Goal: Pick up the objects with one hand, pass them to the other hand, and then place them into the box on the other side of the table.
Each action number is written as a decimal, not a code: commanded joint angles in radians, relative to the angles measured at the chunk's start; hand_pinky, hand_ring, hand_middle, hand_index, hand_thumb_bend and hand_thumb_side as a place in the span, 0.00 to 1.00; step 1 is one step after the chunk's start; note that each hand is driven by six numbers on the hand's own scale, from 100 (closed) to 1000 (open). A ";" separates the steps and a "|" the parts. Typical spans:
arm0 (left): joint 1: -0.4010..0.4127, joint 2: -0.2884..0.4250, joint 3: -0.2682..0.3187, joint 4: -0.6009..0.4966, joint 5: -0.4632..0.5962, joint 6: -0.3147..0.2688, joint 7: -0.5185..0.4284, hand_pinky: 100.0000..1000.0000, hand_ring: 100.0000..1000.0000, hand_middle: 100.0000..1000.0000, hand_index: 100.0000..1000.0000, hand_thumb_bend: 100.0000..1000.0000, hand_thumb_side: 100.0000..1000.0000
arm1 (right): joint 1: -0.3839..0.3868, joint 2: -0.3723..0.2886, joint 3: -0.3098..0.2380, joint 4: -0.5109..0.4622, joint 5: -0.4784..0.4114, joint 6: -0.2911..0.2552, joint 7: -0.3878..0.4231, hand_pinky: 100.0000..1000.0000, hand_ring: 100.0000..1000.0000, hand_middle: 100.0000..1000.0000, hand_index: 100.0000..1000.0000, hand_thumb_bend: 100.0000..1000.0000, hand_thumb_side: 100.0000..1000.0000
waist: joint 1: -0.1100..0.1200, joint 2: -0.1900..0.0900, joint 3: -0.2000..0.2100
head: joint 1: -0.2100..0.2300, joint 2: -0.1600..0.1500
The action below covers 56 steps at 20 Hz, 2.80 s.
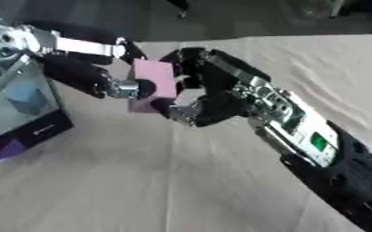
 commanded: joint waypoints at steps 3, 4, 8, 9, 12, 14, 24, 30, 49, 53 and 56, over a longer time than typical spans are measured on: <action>-0.016 0.022 0.033 -0.062 0.034 0.027 -0.004 1.00 0.93 0.71 0.83 0.00 0.57 | -0.003 -0.030 -0.042 0.016 0.025 -0.003 -0.010 0.53 0.69 0.41 0.35 0.12 0.00 | -0.002 -0.003 0.000 | -0.003 -0.006; -0.017 0.021 0.036 -0.060 0.034 0.033 -0.004 1.00 0.92 0.71 0.83 0.00 0.56 | -0.004 -0.030 -0.043 0.016 0.030 -0.002 -0.012 0.53 0.69 0.41 0.35 0.12 0.00 | -0.002 -0.003 0.000 | -0.004 -0.006; -0.022 0.016 0.067 -0.059 0.011 0.072 -0.004 1.00 0.87 0.62 0.74 0.00 0.17 | -0.004 -0.031 -0.048 0.013 0.042 -0.002 -0.022 0.53 0.69 0.41 0.35 0.11 0.00 | -0.003 -0.004 0.001 | -0.004 -0.006; -0.023 0.015 0.084 -0.063 -0.003 0.085 -0.004 0.95 0.83 0.56 0.69 0.00 0.15 | -0.004 -0.031 -0.050 0.010 0.046 -0.002 -0.027 0.52 0.69 0.41 0.35 0.10 0.00 | -0.003 -0.005 0.001 | -0.005 -0.005; -0.030 0.011 0.153 -0.086 -0.068 0.113 -0.004 0.81 0.61 0.38 0.45 0.00 0.16 | -0.007 -0.035 -0.057 -0.004 0.076 -0.003 -0.060 0.53 0.69 0.41 0.35 0.09 0.00 | -0.004 -0.006 0.003 | -0.006 -0.006; -0.031 0.007 0.185 -0.101 -0.113 0.124 0.001 0.77 0.52 0.33 0.38 0.00 0.11 | -0.009 -0.036 -0.060 -0.017 0.097 -0.001 -0.089 0.53 0.69 0.41 0.35 0.09 0.00 | -0.005 -0.006 0.003 | -0.006 -0.006; -0.028 0.002 0.199 -0.118 -0.204 0.175 0.181 0.65 0.32 0.12 0.18 0.00 0.00 | -0.019 -0.044 -0.066 -0.047 0.141 0.011 -0.236 0.56 0.73 0.46 0.40 0.15 0.00 | -0.005 -0.008 0.001 | 0.013 -0.017; -0.025 -0.001 0.199 -0.106 -0.213 0.203 0.239 0.63 0.27 0.05 0.13 0.00 0.00 | -0.018 -0.046 -0.059 -0.047 0.184 0.036 -0.188 0.59 0.76 0.52 0.48 0.24 0.00 | -0.007 -0.008 0.002 | 0.019 -0.020; -0.018 0.029 0.201 -0.017 -0.261 -0.040 0.217 0.93 0.84 0.71 0.79 0.53 0.45 | -0.024 -0.056 -0.057 -0.057 0.102 0.065 -0.148 0.53 0.68 0.40 0.36 0.02 0.00 | -0.003 -0.007 0.006 | -0.009 -0.002; -0.028 0.018 0.180 0.000 -0.247 -0.060 0.188 0.94 0.85 0.72 0.80 0.59 0.54 | -0.030 -0.057 -0.041 -0.065 0.115 0.079 -0.117 0.53 0.68 0.40 0.36 0.03 0.00 | -0.005 -0.008 0.007 | -0.011 -0.001; -0.031 0.012 0.172 -0.001 -0.245 -0.068 0.180 0.94 0.85 0.72 0.80 0.58 0.56 | -0.033 -0.054 -0.035 -0.064 0.129 0.084 -0.106 0.53 0.69 0.41 0.36 0.03 0.00 | -0.005 -0.008 0.008 | -0.012 0.001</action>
